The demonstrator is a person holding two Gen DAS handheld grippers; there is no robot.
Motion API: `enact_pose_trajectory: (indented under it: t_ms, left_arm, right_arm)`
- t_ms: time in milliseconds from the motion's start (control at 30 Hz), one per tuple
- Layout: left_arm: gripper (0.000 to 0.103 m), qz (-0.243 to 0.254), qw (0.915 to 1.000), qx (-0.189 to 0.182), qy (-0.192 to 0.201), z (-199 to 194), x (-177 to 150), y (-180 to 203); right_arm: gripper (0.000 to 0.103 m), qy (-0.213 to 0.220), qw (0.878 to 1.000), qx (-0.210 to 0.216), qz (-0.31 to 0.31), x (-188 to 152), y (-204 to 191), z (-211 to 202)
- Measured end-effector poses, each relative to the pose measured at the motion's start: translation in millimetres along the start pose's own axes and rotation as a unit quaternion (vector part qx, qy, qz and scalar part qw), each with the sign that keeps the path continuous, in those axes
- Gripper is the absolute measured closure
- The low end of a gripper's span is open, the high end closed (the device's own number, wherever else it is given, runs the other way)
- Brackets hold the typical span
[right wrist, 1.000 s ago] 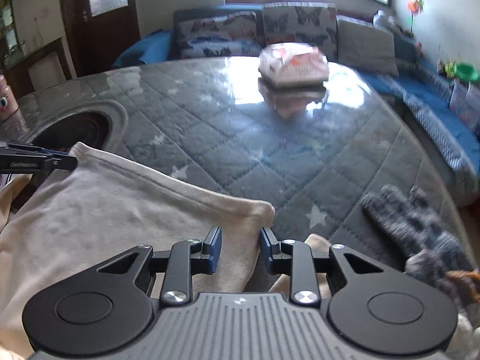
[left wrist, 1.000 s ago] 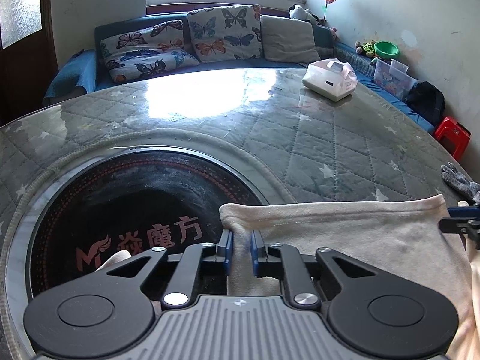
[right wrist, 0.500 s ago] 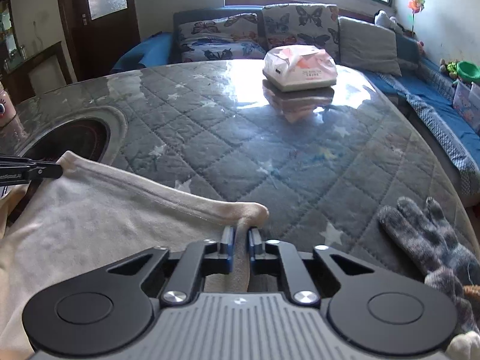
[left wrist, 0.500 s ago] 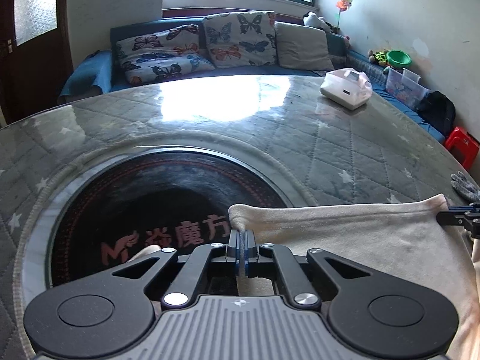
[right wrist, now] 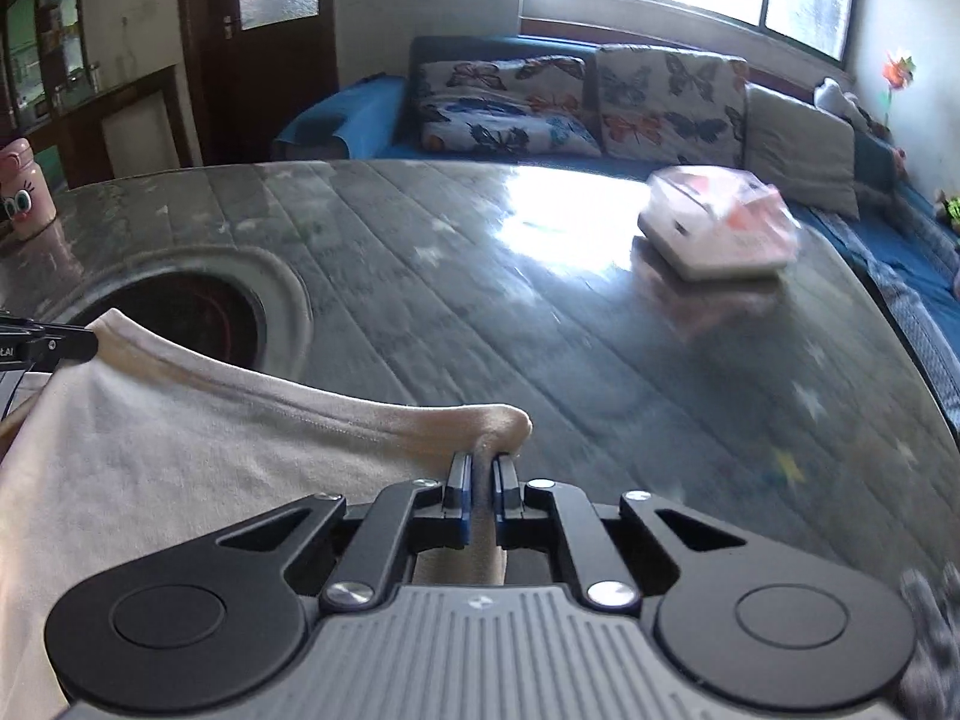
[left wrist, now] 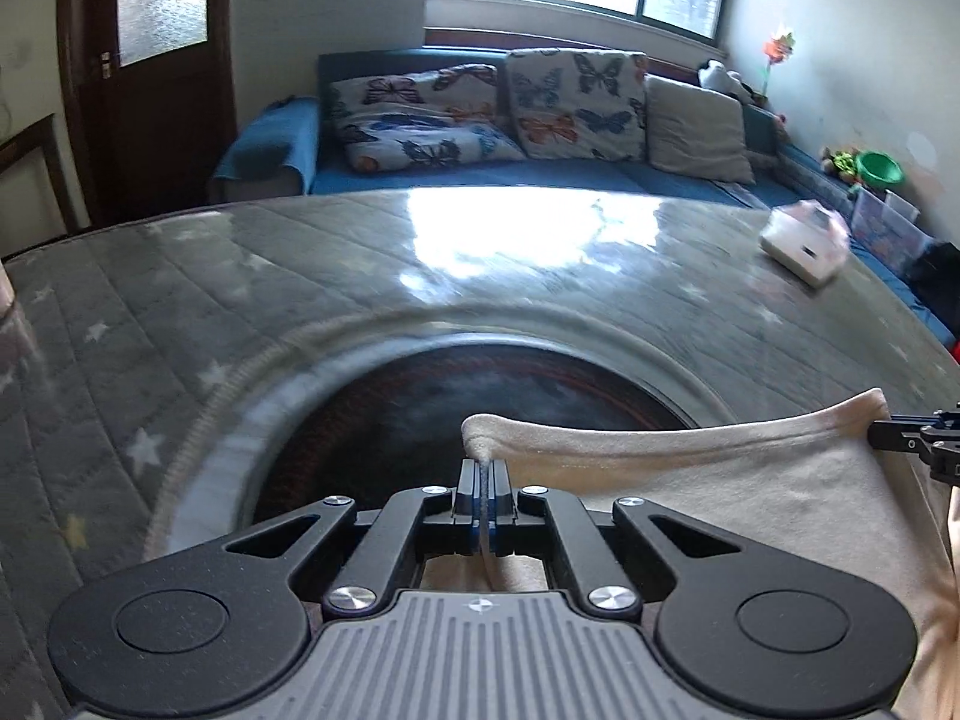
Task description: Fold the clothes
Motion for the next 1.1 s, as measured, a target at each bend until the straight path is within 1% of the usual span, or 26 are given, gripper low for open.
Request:
enact_pose_trajectory:
  t_ms: [100,167,233,300,367,400,467,533,600,633,733,767,800,833,867,967,1100]
  left_arm:
    - [0.1,-0.007,1.0,0.005,0.003,3,9,-10]
    - [0.1,-0.016,0.9999,0.002,-0.001,6,10,-14]
    - [0.097,-0.016,0.9999,0.002,-0.004,4,9,-16]
    - [0.093,-0.005,1.0,0.004,0.0,-4,6,-15]
    - [0.085,0.007,1.0,0.003,0.005,-14,0,-14]
    - [0.083,0.012,0.9999,0.001,0.007,-19,-2,-14]
    - [0.071,0.018,0.9998,-0.004,0.005,-27,-9,-12]
    - [0.066,0.031,0.9995,-0.006,0.003,-31,-17,-8]
    - [0.064,0.052,0.9986,0.004,-0.002,-34,-25,-2]
    - [0.064,0.058,0.9983,0.009,-0.006,-34,-29,-1]
    - [0.064,0.052,0.9985,0.013,-0.013,-34,-38,-5]
    - [0.065,0.049,0.9986,0.012,-0.014,-34,-41,-7]
    - [0.068,0.047,0.9987,0.011,-0.016,-35,-44,-9]
    - [0.08,0.046,0.9987,0.01,-0.017,-36,-46,-10]
    - [0.089,0.046,0.9988,0.008,-0.018,-37,-47,-11]
    - [0.094,0.031,0.9994,0.016,0.0,-50,-48,-18]
    - [0.095,-0.006,0.9989,0.032,0.033,-80,-52,-34]
  right_arm:
    - [0.097,0.003,1.0,-0.002,-0.006,10,-9,11]
    - [0.096,-0.002,1.0,-0.004,-0.013,13,-13,19]
    - [0.093,0.001,1.0,-0.01,-0.018,14,-15,21]
    - [0.09,0.004,1.0,-0.004,-0.019,13,-16,15]
    - [0.085,0.008,1.0,0.002,-0.025,10,-18,6]
    - [0.083,0.012,0.999,0.007,-0.031,8,-20,0]
    - [0.077,0.015,0.999,0.019,-0.037,4,-25,-12]
    - [0.074,0.015,0.998,0.034,-0.044,-2,-32,-24]
    - [0.07,0.019,0.997,0.043,-0.054,-8,-39,-35]
    - [0.066,0.02,0.997,0.048,-0.057,-11,-42,-40]
    - [0.065,0.022,0.996,0.064,-0.066,-21,-53,-54]
    - [0.063,0.022,0.995,0.068,-0.068,-24,-56,-58]
    - [0.061,0.021,0.995,0.07,-0.07,-26,-59,-61]
    - [0.06,0.02,0.995,0.072,-0.073,-30,-63,-63]
    - [0.06,0.019,0.994,0.075,-0.075,-33,-66,-66]
    - [0.06,0.016,0.993,0.078,-0.082,-40,-73,-70]
    - [0.06,0.006,0.993,0.079,-0.086,-50,-81,-71]
Point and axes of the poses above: each gripper's, at about its wrist camera, not at the fingertips, and z roughly the way its jaws point, y to its right, x to its top, the point moved 8 cm from there along z, roughly the way its jaws point, and after that the axes turned 12 degrees about -x, right-handed, at the moved point
